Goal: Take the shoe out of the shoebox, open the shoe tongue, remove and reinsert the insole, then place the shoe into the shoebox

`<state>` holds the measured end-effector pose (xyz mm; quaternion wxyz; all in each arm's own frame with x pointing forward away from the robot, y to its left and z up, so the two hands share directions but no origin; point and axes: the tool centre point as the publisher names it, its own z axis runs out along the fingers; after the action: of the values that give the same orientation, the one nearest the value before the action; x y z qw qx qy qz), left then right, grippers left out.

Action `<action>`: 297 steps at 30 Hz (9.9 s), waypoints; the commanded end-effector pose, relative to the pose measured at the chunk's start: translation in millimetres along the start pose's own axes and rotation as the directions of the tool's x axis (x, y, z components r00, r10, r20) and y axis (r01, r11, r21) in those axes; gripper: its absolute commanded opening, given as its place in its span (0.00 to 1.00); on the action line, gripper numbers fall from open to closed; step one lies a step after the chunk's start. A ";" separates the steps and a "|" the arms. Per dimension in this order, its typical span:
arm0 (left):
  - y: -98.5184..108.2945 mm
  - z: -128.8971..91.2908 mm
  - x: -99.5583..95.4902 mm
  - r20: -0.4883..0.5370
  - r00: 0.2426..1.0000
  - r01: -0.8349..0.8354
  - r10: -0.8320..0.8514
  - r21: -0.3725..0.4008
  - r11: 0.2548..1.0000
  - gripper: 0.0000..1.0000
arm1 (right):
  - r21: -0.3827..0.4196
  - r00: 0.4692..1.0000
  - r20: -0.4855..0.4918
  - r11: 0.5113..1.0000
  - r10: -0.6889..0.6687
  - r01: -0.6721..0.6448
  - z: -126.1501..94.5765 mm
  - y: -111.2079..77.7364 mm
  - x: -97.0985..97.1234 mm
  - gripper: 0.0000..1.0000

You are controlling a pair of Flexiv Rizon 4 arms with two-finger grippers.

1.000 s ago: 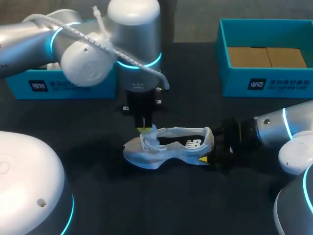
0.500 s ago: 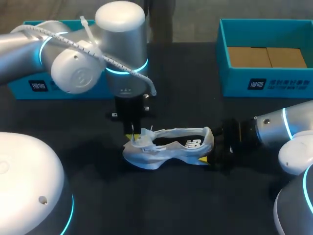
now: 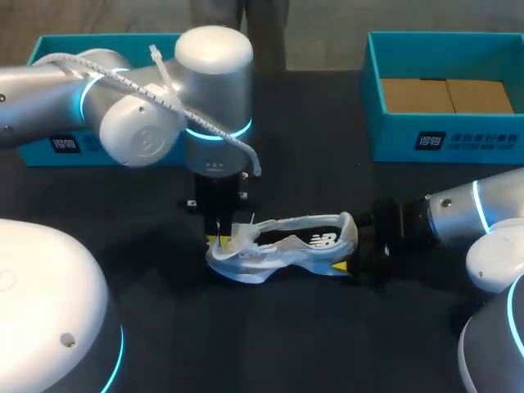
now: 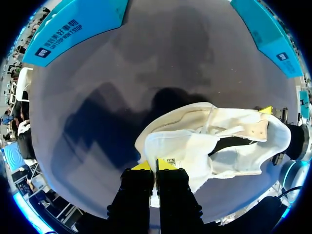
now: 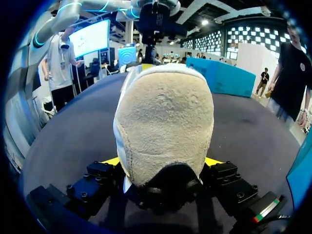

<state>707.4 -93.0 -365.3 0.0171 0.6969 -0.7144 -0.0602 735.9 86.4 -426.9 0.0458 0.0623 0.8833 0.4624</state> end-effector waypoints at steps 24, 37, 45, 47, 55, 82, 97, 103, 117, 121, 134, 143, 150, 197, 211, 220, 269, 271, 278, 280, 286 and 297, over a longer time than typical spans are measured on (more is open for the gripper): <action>-3.8 -54.1 15.5 -0.029 0.983 -0.172 0.179 0.170 0.970 1.00 | 0.008 1.000 0.001 1.000 0.002 -0.002 0.6 0.5 0.5 0.00; -20.7 -85.4 35.5 -0.103 0.831 -0.508 0.546 0.257 0.822 1.00 | 0.008 1.000 0.001 1.000 0.002 -0.002 0.6 0.5 0.5 0.00; -30.7 -102.3 52.1 -0.008 0.526 -0.831 0.851 0.207 0.516 1.00 | 0.008 1.000 0.001 1.000 0.002 -0.002 0.6 0.5 0.5 0.00; -31.9 -111.4 55.0 0.035 0.353 -0.920 0.935 0.195 0.340 1.00 | 0.008 1.000 0.001 1.000 0.002 -0.002 0.6 0.5 0.5 0.00; -26.5 -130.7 60.2 0.143 -0.015 -0.982 0.990 0.183 -0.041 1.00 | 0.008 1.000 0.001 1.000 0.002 -0.002 0.6 0.5 0.5 0.00; -29.0 -131.7 84.2 0.221 0.110 -0.975 0.969 0.211 0.063 0.00 | 0.008 1.000 0.001 1.000 0.002 -0.002 0.6 0.5 0.5 0.00; -22.4 -99.6 146.7 0.178 -0.004 -0.979 0.984 0.199 -0.040 0.00 | 0.008 1.000 0.001 1.000 0.002 -0.002 0.6 0.5 0.5 0.00; -16.8 -85.3 157.3 0.161 -0.017 -0.980 0.987 0.194 -0.049 0.00 | 0.008 1.000 0.001 1.000 0.002 -0.002 0.6 0.5 0.5 0.00; -7.3 -69.3 157.9 0.117 -0.010 -0.986 0.993 0.162 -0.029 0.00 | 0.008 1.000 0.001 1.000 0.002 -0.002 0.6 0.5 0.5 0.00; -7.3 -69.3 157.9 0.117 -0.010 -0.986 0.993 0.162 -0.029 0.00 | 0.008 1.000 0.001 1.000 0.002 -0.002 0.6 0.5 0.5 0.00; -8.0 -54.0 159.0 0.073 -0.045 -0.989 0.996 0.134 -0.054 0.00 | 0.008 1.000 0.001 1.000 0.002 -0.002 0.6 0.5 0.5 0.00; -12.5 -24.9 155.3 0.005 -0.060 -0.991 0.998 0.119 -0.061 0.00 | 0.008 1.000 0.001 1.000 0.002 -0.002 0.6 0.5 0.5 0.00; -16.7 -7.0 162.1 -0.028 -0.076 -0.991 0.997 0.115 -0.072 0.00 | 0.008 1.000 0.001 1.000 0.002 -0.002 0.6 0.5 0.5 0.00; -12.2 56.9 155.1 -0.035 -0.105 -0.989 0.994 0.112 -0.100 0.38 | 0.008 1.000 0.001 1.000 0.002 -0.002 0.6 0.5 0.5 0.00; -34.1 76.1 146.5 0.070 -0.034 -0.994 0.997 0.101 -0.041 0.12 | 0.008 1.000 0.001 1.000 0.002 -0.002 0.6 0.5 0.5 0.00; -37.6 63.8 136.7 0.150 0.018 -0.992 0.989 0.129 -0.002 0.00 | 0.008 1.000 0.001 1.000 0.002 -0.002 0.6 0.5 0.5 0.00; -15.9 -15.4 110.4 -0.044 -0.098 -0.939 0.994 0.335 -0.078 0.00 | 0.008 1.000 0.001 1.000 0.002 -0.002 0.6 0.5 0.5 0.00; -15.1 -17.4 109.7 -0.044 -0.105 -0.935 0.994 0.344 -0.083 0.00 | 0.008 1.000 0.001 1.000 0.002 -0.002 0.6 0.5 0.5 0.00; -9.0 -28.0 117.7 -0.036 -0.132 -0.918 0.991 0.381 -0.109 0.00 | 0.008 1.000 0.001 1.000 0.002 -0.002 0.6 0.5 0.5 0.00; -7.6 -32.5 121.9 -0.032 -0.142 -0.911 0.989 0.396 -0.118 0.00 | 0.008 1.000 0.001 1.000 0.002 -0.002 0.6 0.5 0.5 0.00; -4.2 -42.2 127.5 -0.021 -0.162 -0.894 0.987 0.427 -0.138 0.00 | 0.008 1.000 0.001 1.000 0.002 -0.002 0.6 0.5 0.5 0.00; 4.2 -49.5 143.6 -0.022 -0.200 -0.873 0.980 0.458 -0.168 0.00 | 0.008 1.000 0.001 1.000 0.002 -0.002 0.6 0.5 0.5 0.00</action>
<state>705.4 -236.0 -323.1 0.0929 -0.0919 -0.9691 0.2093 735.7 86.6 -427.2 0.0455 0.0626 0.8837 0.4617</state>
